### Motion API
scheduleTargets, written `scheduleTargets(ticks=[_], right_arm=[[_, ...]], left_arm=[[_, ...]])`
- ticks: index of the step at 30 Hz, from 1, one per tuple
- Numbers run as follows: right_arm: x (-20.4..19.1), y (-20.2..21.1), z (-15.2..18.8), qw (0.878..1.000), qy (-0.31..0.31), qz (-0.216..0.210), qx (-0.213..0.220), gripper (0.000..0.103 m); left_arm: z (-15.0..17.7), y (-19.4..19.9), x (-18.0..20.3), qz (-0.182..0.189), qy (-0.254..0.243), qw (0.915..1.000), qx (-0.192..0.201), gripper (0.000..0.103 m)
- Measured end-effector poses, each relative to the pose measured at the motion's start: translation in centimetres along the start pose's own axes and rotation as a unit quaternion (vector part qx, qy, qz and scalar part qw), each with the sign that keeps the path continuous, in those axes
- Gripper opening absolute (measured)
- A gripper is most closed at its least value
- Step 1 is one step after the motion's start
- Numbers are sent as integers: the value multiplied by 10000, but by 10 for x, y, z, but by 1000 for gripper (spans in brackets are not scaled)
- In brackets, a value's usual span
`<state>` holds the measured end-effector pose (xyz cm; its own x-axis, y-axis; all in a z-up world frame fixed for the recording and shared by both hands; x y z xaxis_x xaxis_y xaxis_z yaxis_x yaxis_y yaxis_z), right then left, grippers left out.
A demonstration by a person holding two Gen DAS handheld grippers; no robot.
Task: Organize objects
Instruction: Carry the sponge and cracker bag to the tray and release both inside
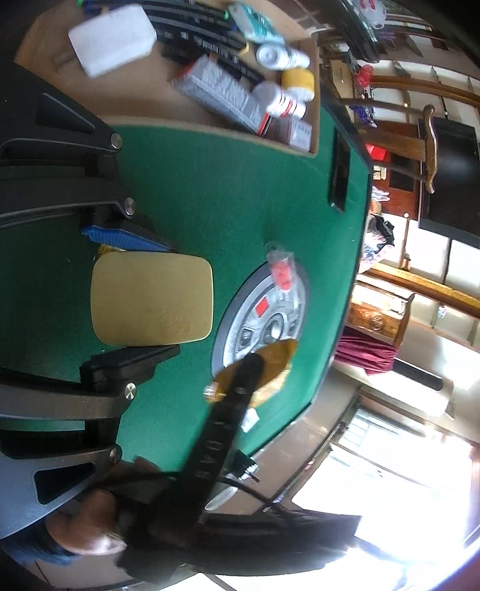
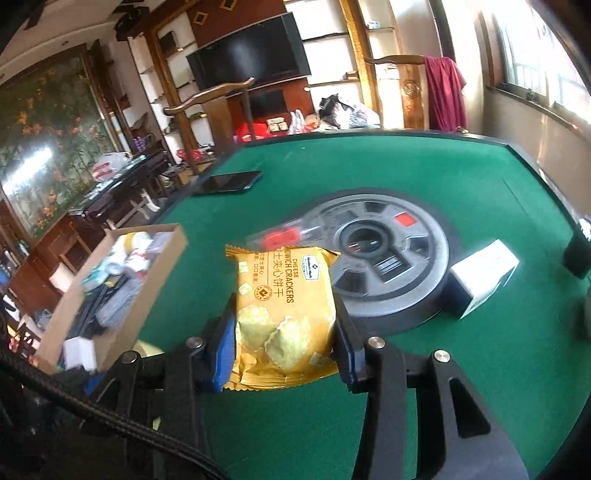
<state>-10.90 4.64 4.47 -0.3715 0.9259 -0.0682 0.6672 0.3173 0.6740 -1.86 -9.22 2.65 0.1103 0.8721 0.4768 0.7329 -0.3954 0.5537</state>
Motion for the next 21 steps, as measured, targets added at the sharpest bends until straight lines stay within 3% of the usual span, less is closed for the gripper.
scheduleTargets(ticks=[12,21], right_arm=[[-84,30,38,9966,436,-698,-56,43],[-154,31,60,9887,1201,-897,-92,43]], left_arm=[[-8,110,-39,-66,301,9965,773,41],[-8,172,-113,-567,842,9862,1310,41]])
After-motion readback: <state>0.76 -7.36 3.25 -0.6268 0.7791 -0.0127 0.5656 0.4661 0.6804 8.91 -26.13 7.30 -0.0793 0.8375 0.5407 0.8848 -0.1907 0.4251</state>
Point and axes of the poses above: each gripper's, at about its wrist camera, not at the fingertips, and y roughly against the way its jaws point, x to its right, z to its underside, the point moved 3 cm from there along -y, roughly the way its jaws point, and after that the axes turned 15 degrees about z, right-handed, at the moved point
